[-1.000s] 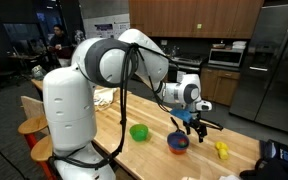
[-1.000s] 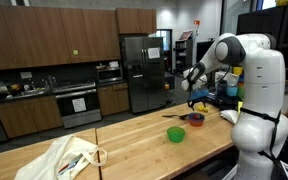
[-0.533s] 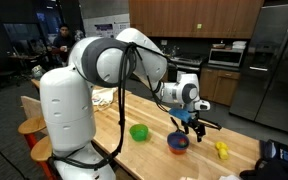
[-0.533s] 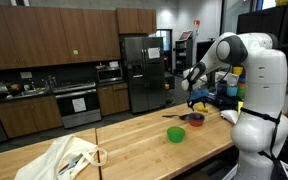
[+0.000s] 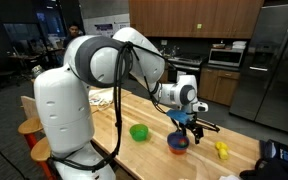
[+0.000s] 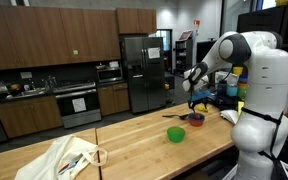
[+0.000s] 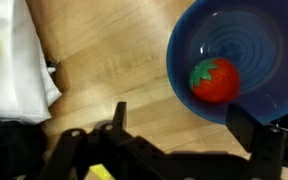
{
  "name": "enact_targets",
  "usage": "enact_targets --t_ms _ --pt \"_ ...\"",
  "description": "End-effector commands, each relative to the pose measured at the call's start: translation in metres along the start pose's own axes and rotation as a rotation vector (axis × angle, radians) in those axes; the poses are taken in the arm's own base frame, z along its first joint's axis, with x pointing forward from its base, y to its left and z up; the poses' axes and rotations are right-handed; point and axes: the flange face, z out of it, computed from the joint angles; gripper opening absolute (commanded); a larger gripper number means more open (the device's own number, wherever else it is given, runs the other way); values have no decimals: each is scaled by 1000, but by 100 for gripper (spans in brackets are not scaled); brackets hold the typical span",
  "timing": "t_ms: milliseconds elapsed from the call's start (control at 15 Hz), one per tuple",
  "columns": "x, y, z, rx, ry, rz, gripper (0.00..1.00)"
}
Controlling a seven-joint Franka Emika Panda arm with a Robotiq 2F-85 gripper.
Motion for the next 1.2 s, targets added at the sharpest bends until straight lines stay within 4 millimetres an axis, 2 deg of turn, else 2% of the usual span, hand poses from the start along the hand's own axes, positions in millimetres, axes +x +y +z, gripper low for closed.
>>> enact_targets --t_ms 0,1133 --pt "-12 2 -2 -6 27 -24 100" --pt "-37 -10 5 -22 63 -72 100"
